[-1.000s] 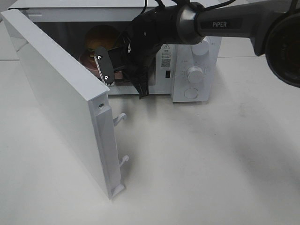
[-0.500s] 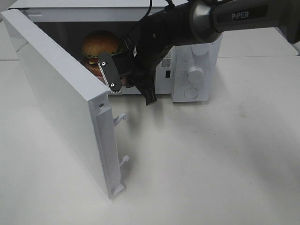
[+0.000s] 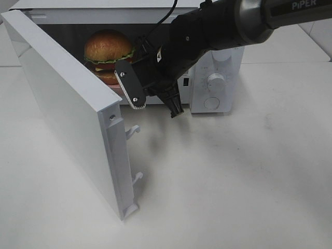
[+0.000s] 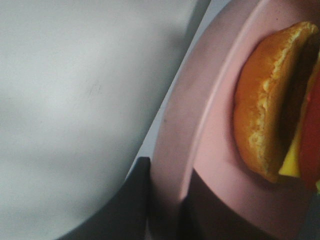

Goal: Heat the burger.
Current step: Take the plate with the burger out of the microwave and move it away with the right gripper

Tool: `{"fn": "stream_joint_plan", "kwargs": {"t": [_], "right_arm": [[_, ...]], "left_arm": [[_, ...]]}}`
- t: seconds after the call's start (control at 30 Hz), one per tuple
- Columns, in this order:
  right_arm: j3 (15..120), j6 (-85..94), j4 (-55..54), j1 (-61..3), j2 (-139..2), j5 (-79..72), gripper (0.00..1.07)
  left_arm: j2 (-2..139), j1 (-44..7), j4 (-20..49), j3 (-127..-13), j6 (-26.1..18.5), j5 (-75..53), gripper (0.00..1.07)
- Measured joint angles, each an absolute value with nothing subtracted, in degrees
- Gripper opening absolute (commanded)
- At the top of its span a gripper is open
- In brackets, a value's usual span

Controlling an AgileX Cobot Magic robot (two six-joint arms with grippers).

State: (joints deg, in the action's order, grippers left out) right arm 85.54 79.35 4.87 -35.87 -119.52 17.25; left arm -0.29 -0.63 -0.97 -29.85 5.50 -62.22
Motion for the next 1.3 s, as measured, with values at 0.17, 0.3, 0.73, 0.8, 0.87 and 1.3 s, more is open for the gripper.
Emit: {"fn": "stream_joint_plan", "kwargs": {"t": [0.17,0.3,0.73,0.8,0.87,1.3], "right_arm": [[82.85,85.49,1.38,-35.87,-117.06,17.48,0.00],[81.82,88.35,-0.52,-35.87,-115.91,17.76,0.00],[74.77,96.37,-7.62,-35.87,-110.81,18.33,0.00],[73.51,97.40,-8.71,-35.87,-109.89,18.33,0.00],[72.82,98.09,-9.11,-35.87,-109.32,18.39,0.00],[62.17,99.41,-9.97,-35.87,-100.96,16.50,0.00]], "left_arm": [[-0.29,-0.63,-0.97,-29.85,5.50,-62.17,1.00],[-0.29,-0.63,-0.97,-29.85,5.50,-62.17,1.00],[-0.29,-0.63,-0.97,-29.85,5.50,-62.17,1.00],[-0.29,-0.63,-0.97,-29.85,5.50,-62.17,1.00],[-0.29,-0.63,-0.97,-29.85,5.50,-62.17,1.00],[-0.29,-0.63,-0.97,-29.85,5.50,-62.17,1.00]]}}
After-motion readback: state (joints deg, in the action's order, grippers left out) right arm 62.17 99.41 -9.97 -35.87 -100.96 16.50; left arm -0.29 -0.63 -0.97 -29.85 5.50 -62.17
